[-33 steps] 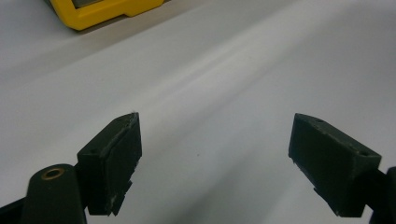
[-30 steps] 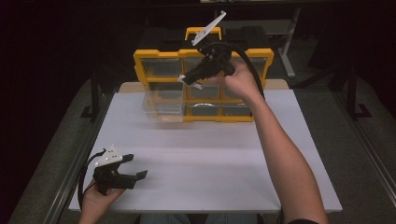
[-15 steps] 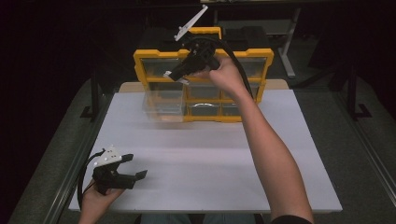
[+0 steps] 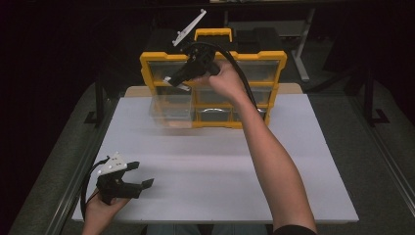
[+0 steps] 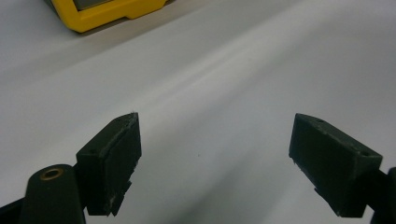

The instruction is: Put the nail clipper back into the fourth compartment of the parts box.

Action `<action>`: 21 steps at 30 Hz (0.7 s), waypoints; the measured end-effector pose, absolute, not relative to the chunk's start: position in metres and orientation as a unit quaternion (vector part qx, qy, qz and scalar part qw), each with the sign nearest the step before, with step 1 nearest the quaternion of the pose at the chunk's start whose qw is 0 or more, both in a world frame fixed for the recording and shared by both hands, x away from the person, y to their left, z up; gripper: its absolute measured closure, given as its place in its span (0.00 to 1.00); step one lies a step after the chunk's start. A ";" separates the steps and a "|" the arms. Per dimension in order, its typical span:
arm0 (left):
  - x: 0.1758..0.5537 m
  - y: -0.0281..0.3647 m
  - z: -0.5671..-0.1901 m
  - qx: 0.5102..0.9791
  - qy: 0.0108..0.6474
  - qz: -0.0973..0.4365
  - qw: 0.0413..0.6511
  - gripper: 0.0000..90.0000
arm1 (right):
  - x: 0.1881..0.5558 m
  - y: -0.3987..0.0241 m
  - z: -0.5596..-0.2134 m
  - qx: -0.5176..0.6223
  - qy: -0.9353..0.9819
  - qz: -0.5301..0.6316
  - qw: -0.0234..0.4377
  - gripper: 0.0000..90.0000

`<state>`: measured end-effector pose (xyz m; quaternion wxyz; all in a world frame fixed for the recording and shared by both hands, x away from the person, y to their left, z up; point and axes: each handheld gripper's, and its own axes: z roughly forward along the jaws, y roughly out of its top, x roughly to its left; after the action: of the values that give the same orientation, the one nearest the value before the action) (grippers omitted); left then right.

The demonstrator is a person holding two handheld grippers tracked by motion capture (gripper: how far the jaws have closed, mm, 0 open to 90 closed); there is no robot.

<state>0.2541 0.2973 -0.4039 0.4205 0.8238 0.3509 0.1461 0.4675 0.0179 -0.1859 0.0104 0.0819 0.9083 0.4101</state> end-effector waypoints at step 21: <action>0.253 0.296 -0.403 0.817 0.353 0.147 0.431 0.19 | 0.468 0.036 -0.203 0.079 0.912 0.401 0.007 0.84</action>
<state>0.2527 0.2956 -0.4034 0.4312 0.8174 0.3525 0.1473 0.4677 0.0364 -0.2028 0.0072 0.0793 0.9124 0.4015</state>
